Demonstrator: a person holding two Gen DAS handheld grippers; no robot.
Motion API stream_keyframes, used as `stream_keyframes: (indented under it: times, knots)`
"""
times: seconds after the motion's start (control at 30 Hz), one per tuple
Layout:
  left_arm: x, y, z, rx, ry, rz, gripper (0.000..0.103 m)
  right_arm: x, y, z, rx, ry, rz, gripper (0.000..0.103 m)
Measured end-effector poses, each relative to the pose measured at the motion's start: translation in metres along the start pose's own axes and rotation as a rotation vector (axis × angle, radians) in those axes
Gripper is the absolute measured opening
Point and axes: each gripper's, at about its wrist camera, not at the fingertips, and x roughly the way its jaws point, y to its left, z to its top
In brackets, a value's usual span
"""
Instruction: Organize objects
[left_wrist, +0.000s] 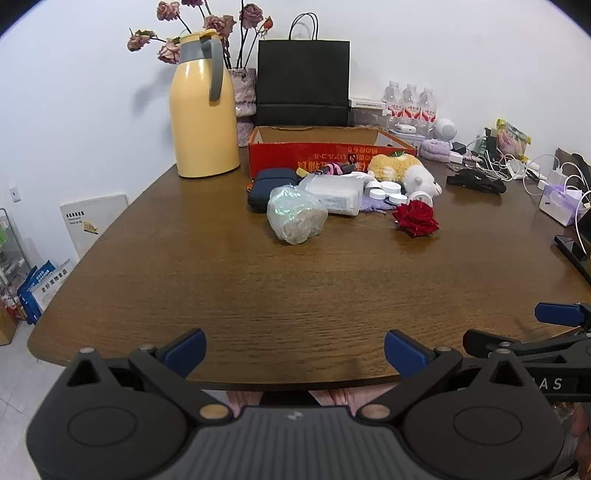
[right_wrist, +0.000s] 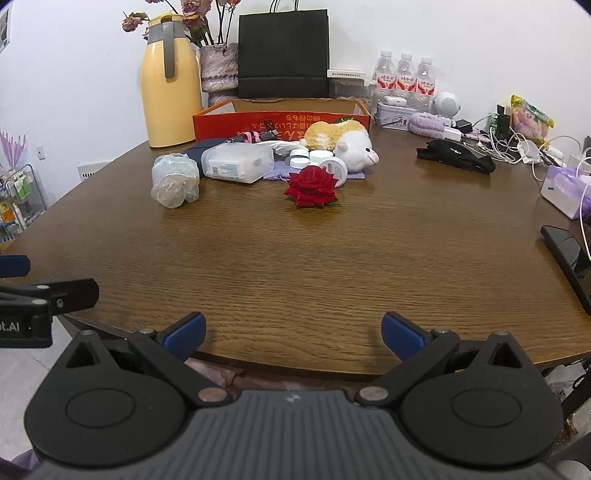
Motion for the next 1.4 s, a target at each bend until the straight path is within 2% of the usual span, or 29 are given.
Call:
stream_keyframes:
  times: [0.17, 0.33, 0.4, 0.5, 0.6, 0.7, 0.8, 0.9, 0.93, 0.97, 1.03, 1.1, 1.2, 1.3, 1.4]
  knots:
    - [-0.003, 0.000, -0.001, 0.002, -0.036, -0.015, 0.103, -0.001, 0.000, 0.001, -0.001, -0.008, -0.003, 0.103]
    - [-0.001, -0.001, -0.001, 0.018, -0.019, -0.020, 0.103, -0.001, 0.000, 0.001, 0.004, -0.018, -0.001, 0.103]
    - [-0.002, -0.001, -0.001, 0.001, -0.018, -0.043, 0.103, -0.003, 0.000, 0.001, 0.018, -0.047, 0.013, 0.103]
    - [-0.004, -0.002, 0.000, -0.007, -0.043, -0.047, 0.103, -0.008, -0.005, 0.001, 0.059, -0.085, 0.092, 0.103]
    - [-0.001, 0.000, 0.002, -0.014, -0.046, -0.037, 0.103, -0.012, -0.010, 0.000, 0.094, -0.138, 0.098, 0.103]
    - [0.008, 0.005, 0.004, -0.034, -0.030, -0.030, 0.101, -0.007, -0.012, 0.002, 0.081, -0.115, 0.096, 0.103]
    - [0.017, 0.013, 0.011, -0.081, -0.061, -0.065, 0.096, 0.002, -0.019, 0.004, 0.109, -0.101, 0.102, 0.103]
    - [0.025, 0.016, 0.025, -0.114, -0.144, -0.029, 0.098, 0.003, -0.025, 0.012, 0.088, -0.225, 0.017, 0.103]
    - [0.030, 0.017, 0.032, -0.118, -0.162, -0.027, 0.098, 0.005, -0.024, 0.016, 0.046, -0.277, -0.024, 0.103]
    - [0.037, 0.017, 0.039, -0.102, -0.167, -0.018, 0.098, 0.010, -0.024, 0.021, -0.003, -0.281, -0.049, 0.103]
    - [0.055, 0.014, 0.052, -0.053, -0.149, -0.002, 0.098, 0.029, -0.024, 0.038, -0.081, -0.207, -0.069, 0.103]
    - [0.078, 0.010, 0.064, -0.007, -0.121, 0.018, 0.098, 0.042, -0.031, 0.053, -0.055, -0.203, -0.088, 0.103]
    - [0.112, 0.008, 0.080, -0.017, -0.087, -0.020, 0.097, 0.064, -0.051, 0.083, 0.012, -0.228, -0.082, 0.103]
    - [0.144, 0.006, 0.092, -0.022, -0.049, -0.039, 0.088, 0.100, -0.060, 0.115, -0.008, -0.206, -0.095, 0.103]
    - [0.164, 0.006, 0.102, -0.023, -0.044, -0.038, 0.072, 0.142, -0.070, 0.143, -0.015, -0.187, -0.074, 0.102]
